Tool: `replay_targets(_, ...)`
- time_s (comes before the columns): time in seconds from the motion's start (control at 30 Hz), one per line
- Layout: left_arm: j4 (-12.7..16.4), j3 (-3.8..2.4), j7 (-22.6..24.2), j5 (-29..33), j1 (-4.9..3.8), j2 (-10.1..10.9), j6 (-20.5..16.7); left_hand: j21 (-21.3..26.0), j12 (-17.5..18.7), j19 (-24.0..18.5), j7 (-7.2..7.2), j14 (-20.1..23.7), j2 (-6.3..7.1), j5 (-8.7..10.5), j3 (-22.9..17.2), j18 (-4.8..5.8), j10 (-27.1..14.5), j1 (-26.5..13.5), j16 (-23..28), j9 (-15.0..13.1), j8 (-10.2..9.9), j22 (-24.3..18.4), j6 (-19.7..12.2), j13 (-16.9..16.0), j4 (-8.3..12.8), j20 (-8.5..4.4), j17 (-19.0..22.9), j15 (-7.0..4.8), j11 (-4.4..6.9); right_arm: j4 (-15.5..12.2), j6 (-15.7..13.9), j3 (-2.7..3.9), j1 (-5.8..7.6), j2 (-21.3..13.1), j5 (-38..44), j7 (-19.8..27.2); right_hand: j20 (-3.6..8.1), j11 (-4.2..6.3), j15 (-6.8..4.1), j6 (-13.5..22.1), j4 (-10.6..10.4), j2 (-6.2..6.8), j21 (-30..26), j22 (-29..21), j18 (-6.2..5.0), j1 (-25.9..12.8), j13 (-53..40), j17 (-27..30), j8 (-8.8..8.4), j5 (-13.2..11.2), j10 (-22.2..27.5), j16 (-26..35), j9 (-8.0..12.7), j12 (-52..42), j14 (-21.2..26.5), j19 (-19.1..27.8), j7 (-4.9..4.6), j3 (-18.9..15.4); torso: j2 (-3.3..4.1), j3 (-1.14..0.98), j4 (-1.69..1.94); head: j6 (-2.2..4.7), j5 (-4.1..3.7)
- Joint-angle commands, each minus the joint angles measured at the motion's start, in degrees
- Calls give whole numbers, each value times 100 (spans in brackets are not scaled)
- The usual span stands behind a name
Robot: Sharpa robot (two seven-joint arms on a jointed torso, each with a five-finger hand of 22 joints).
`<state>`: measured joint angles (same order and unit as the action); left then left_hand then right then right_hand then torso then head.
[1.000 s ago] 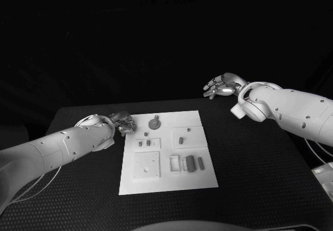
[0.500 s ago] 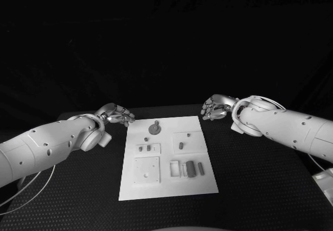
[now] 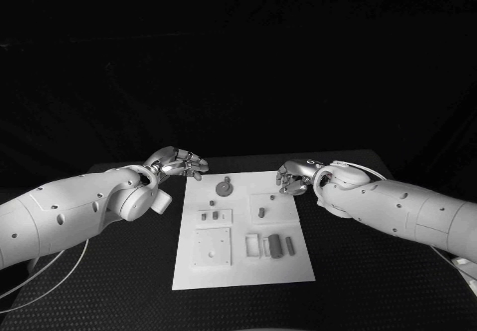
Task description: Assemble the parts on the task board
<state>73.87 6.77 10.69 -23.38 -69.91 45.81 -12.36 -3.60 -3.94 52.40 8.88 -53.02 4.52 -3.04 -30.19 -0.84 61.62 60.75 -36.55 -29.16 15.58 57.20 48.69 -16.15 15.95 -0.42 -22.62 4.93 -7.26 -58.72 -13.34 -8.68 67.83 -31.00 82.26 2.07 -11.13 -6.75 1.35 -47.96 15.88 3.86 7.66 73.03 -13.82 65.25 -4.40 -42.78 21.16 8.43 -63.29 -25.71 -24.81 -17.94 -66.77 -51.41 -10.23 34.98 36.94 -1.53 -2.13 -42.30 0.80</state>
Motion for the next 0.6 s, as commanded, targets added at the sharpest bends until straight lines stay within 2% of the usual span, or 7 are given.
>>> replay_targets(0.03,65,-4,159,251,-8,-21,-34,-3,9,-40,1,-19,-10,15,42,31,-38,-80,56,7,36,-71,-52,32,-3,-8,-26,9,12,100,-223,-8,-65,125,451,-201,6,-13,-3,16,-37,-2,11,11,-118,-76,4,-8,-22,4,-35,-36,6,48,-38,-41,-11,-6,11,-1,-2,-5,22)
replay_targets(0.23,98,-4,160,287,-8,-60,-8,-9,3,-26,16,-10,-20,15,52,24,-32,-77,165,11,53,-198,-58,90,-1,3,-80,31,-10,288,-220,-50,-207,315,613,-299,10,-23,-1,32,-36,4,-4,17,-118,-94,9,-20,-40,4,-28,-24,14,114,-38,-49,-13,-9,11,1,7,-29,35)
replay_targets(0.43,131,-4,160,319,-8,-49,-11,-8,6,-32,44,13,-24,15,61,17,-49,-74,252,12,76,-292,-40,139,-2,24,-128,60,-64,345,-226,-70,-281,417,690,-350,10,-28,2,42,-31,7,-17,21,-118,-99,11,-26,-52,5,-27,-15,19,153,-33,-46,-17,-9,10,-2,-8,-58,75)
replay_targets(0.6,136,-4,160,328,-8,-58,-14,-12,3,-34,69,49,-24,14,67,-1,-55,-63,329,16,89,-364,-31,176,-1,47,-174,89,-116,383,-202,-83,-311,477,690,-338,9,-32,6,47,-23,13,-28,24,-118,-100,11,-31,-59,5,-27,-7,22,179,-27,-39,-19,-9,8,-2,1,-76,78)
